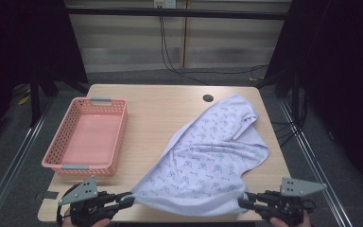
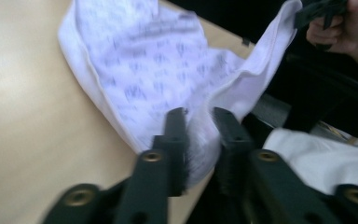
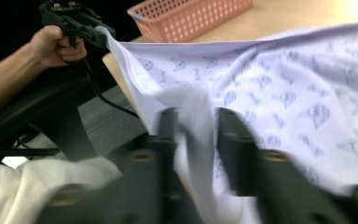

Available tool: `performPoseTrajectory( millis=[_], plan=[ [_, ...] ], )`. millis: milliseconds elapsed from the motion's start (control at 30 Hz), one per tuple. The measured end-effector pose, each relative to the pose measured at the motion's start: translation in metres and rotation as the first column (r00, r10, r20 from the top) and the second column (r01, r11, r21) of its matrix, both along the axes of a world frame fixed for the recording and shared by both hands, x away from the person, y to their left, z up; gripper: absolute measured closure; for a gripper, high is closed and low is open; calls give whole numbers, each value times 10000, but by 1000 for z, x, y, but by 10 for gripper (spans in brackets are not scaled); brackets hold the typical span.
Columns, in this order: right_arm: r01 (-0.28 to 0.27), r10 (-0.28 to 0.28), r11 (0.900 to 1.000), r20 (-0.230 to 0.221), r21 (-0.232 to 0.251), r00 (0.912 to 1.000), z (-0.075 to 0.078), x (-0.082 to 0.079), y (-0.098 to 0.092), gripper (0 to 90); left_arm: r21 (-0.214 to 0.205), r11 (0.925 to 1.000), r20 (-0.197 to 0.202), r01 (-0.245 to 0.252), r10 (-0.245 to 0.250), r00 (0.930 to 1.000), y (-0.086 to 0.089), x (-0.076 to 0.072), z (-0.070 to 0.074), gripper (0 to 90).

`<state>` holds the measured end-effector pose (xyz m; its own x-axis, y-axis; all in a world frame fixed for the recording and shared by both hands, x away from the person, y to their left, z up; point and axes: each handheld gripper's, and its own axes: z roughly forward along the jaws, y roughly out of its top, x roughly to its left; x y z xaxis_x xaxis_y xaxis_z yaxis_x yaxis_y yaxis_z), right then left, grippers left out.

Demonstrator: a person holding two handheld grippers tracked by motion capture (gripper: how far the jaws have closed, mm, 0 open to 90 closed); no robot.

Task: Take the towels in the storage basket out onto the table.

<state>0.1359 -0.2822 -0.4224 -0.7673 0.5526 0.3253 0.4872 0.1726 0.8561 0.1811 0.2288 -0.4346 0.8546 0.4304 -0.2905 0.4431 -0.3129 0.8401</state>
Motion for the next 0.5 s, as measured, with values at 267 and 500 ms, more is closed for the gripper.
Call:
performPoseTrajectory(
  millis=[267,500],
  plan=[
    [500,-511,9971,-175,-573,9985,-10,24,-10,558,-6,10000,-178,23,-23,9998,-4,17,-1,596],
    [1430,-1536,9656,-326,-2171,9876,-35,87,-19,680,382,9974,-699,615,-587,9958,-58,65,-17,705]
  ],
)
